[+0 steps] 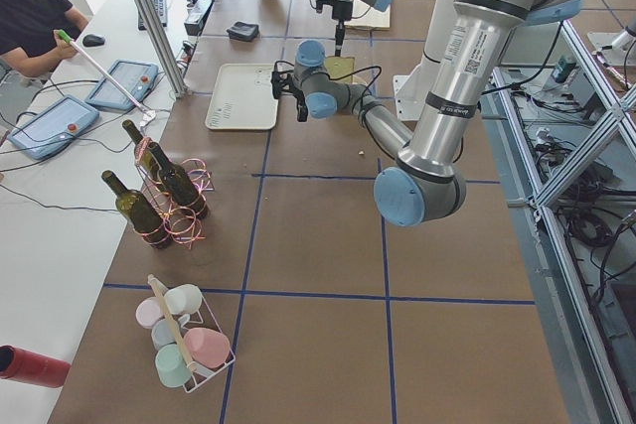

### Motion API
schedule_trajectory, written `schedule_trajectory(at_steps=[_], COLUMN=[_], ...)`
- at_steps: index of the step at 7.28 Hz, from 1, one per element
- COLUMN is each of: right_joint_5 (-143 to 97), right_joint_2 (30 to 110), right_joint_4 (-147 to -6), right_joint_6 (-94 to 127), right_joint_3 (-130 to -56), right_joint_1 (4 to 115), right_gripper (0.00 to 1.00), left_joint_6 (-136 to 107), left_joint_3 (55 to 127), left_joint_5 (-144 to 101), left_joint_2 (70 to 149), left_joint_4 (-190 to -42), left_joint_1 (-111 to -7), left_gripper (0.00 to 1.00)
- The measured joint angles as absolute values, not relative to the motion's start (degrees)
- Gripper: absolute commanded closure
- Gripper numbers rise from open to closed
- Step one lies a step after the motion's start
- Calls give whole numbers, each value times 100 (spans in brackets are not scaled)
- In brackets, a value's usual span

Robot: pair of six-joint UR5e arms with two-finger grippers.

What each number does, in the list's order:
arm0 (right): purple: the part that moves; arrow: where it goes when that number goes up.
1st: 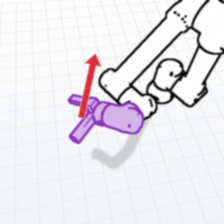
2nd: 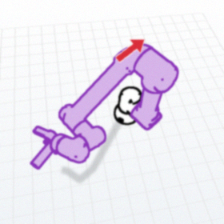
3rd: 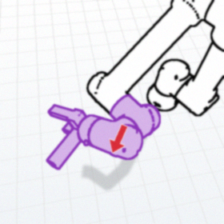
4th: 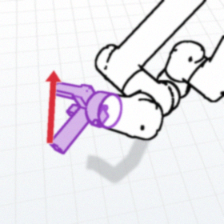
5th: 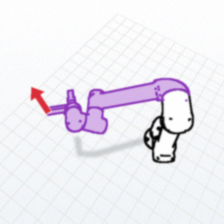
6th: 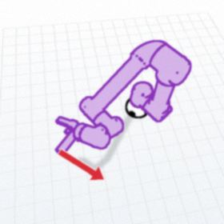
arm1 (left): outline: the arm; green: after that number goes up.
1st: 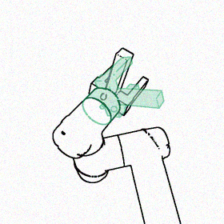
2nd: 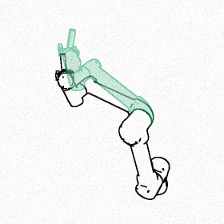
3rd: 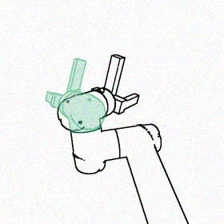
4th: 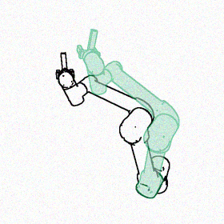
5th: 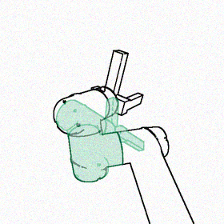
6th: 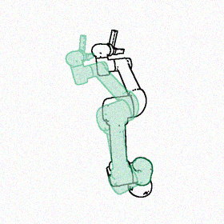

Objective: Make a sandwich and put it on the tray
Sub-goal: 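Carry the bread slice with the right gripper over the egg plate, then lower the bread slice onto the egg and open the right gripper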

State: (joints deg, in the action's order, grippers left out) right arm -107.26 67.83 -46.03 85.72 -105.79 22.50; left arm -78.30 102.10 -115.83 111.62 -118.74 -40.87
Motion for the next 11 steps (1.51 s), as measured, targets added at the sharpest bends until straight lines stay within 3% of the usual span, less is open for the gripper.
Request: schedule_trajectory(at_steps=[6, 7, 8, 11], right_joint_5=[-10670, -10673, -10672, -10613], right_joint_2=[6822, 6822, 6812, 6757], right_joint_4=[-4611, -4609, -4614, -4813], right_joint_6=[8508, 8518, 8549, 8668], right_joint_3=[-10170, -10104, -10055, -10042], right_joint_1=[2433, 2487, 2492, 2397], right_gripper=[97, 73, 1, 0], left_joint_6=[-7847, -7845, -7845, -7840], left_joint_3=[10213, 10210, 10202, 10188], left_joint_5=[-11582, -11581, -11578, -11575], left_joint_2=[11165, 11183, 11210, 11246], left_joint_4=[-11874, -11872, -11869, -11865], left_joint_1=[-4087, -4087, -4087, -4087], left_gripper=[0, 0, 0, 0])
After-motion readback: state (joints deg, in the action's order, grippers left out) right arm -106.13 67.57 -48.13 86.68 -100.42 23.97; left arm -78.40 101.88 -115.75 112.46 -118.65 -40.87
